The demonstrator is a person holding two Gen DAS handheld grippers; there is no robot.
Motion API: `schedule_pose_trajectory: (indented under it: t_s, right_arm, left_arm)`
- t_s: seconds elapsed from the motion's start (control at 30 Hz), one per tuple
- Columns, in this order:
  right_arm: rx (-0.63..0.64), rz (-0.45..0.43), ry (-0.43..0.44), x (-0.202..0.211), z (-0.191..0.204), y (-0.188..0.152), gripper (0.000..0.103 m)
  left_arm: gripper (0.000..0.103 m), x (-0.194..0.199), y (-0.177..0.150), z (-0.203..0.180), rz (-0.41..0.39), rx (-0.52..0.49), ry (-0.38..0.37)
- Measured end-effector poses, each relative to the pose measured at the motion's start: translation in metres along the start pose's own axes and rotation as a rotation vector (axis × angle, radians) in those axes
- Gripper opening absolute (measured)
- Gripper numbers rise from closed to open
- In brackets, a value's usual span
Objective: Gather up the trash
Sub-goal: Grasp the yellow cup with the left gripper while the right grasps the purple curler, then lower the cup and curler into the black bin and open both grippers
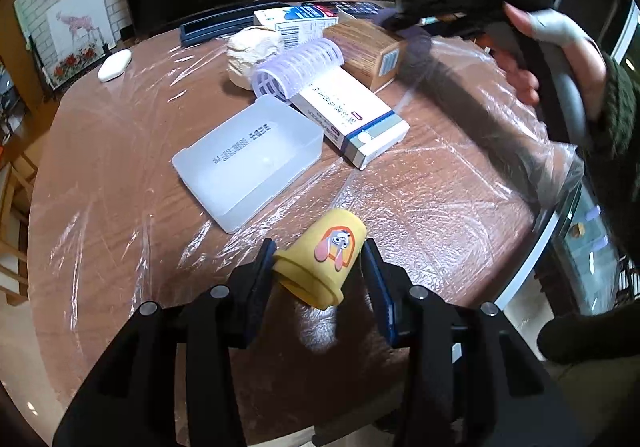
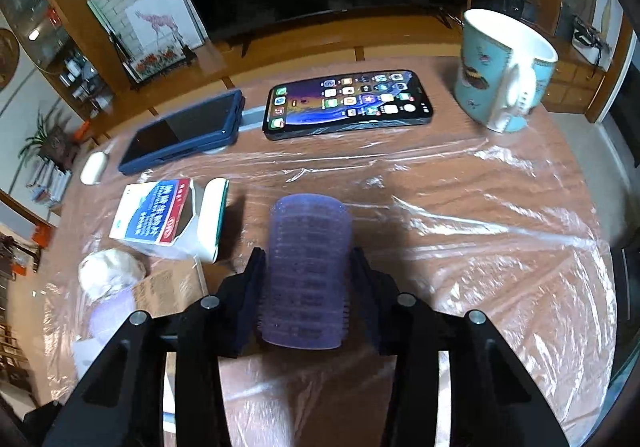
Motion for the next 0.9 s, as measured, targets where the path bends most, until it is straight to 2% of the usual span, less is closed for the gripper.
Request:
schedule_pose_trajectory:
  t_s: [0.17, 0.3, 0.53, 0.9]
  right_arm:
    - [0.003, -0.014, 0.030, 0.027, -0.016, -0.021, 0.043]
    - [0.053, -0.004, 0.043, 0.050, -0.025, -0.050, 0.043]
    - [0.146, 0.016, 0.080, 0.080, -0.023, -0.103, 0.043]
    - [0.259, 0.046, 0.159, 0.119, -0.012, -0.165, 0.043]
  left_arm:
    - [0.045, 0.000, 0.002, 0.001, -0.009, 0.030, 0.009]
    - [0.045, 0.003, 0.007, 0.002, -0.021, 0.063, 0.028]
    - [0.045, 0.009, 0.015, 0.001, -0.040, 0.129, 0.061]
    - [0.045, 0.029, 0.015, -0.022, -0.066, 0.138, 0.061]
Point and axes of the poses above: each gripper's, at about its wrist camera, not at the fingertips, and x roughly against the way its jaws point, z to its left, y to its top, the point moved 2 cm from there along -x, roughly the way its jaws point, and after that the axes turned 12 degrees about -x, right-handed, at the moved point
